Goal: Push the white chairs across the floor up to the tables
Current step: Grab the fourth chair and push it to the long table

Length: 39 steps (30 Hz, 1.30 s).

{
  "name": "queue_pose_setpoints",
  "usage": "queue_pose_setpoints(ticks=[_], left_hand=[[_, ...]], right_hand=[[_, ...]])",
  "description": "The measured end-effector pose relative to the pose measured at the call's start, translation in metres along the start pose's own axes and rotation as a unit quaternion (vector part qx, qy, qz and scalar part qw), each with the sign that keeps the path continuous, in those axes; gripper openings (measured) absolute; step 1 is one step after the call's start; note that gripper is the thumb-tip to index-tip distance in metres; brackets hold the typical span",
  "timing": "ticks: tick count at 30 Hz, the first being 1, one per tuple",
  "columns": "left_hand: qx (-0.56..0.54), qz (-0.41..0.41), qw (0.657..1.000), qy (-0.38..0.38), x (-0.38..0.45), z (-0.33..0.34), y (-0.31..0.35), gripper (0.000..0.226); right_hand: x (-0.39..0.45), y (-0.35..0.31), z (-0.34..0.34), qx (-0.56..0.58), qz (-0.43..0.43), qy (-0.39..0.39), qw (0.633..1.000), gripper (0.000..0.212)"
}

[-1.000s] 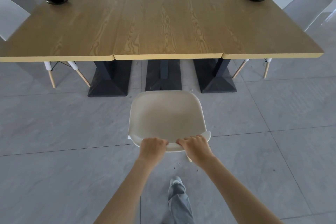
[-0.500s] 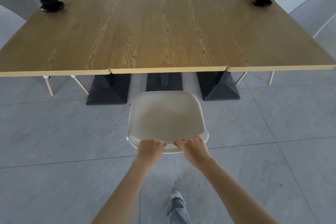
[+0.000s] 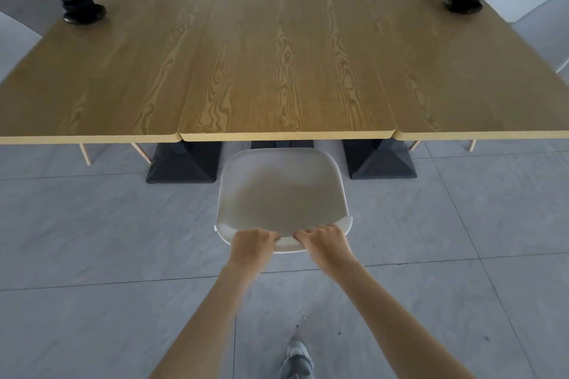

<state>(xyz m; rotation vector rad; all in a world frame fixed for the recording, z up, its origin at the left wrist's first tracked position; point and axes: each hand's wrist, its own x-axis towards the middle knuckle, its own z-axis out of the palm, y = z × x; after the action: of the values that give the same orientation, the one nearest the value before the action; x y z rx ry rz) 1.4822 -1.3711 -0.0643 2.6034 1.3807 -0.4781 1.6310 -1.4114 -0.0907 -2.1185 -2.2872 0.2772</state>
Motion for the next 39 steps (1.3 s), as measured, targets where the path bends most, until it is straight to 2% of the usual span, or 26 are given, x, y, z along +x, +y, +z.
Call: queue_pose_setpoints(ticks=[12, 31, 34, 37, 39], left_hand=[[-0.006, -0.007, 1.0, 0.011, 0.04, -0.01, -0.012, 0.029], [0.002, -0.019, 1.0, 0.02, 0.054, -0.016, -0.017, 0.03], [-0.033, -0.028, 0.999, 0.019, 0.051, -0.017, -0.016, 0.029], [-0.079, -0.035, 0.996, 0.033, 0.05, -0.015, -0.017, 0.021], [-0.095, -0.041, 0.994, 0.042, 0.049, -0.012, -0.018, 0.029]], right_hand=[[0.041, 0.016, -0.006, -0.008, -0.004, -0.007, 1.0, 0.036], [0.057, 0.022, -0.011, -0.044, -0.017, -0.009, 0.999, 0.034], [0.055, 0.023, -0.013, -0.002, -0.037, -0.01, 0.999, 0.019], [0.052, 0.023, -0.015, 0.034, -0.034, -0.004, 0.999, 0.016], [0.05, 0.021, -0.017, 0.044, -0.018, -0.005, 0.999, 0.022]])
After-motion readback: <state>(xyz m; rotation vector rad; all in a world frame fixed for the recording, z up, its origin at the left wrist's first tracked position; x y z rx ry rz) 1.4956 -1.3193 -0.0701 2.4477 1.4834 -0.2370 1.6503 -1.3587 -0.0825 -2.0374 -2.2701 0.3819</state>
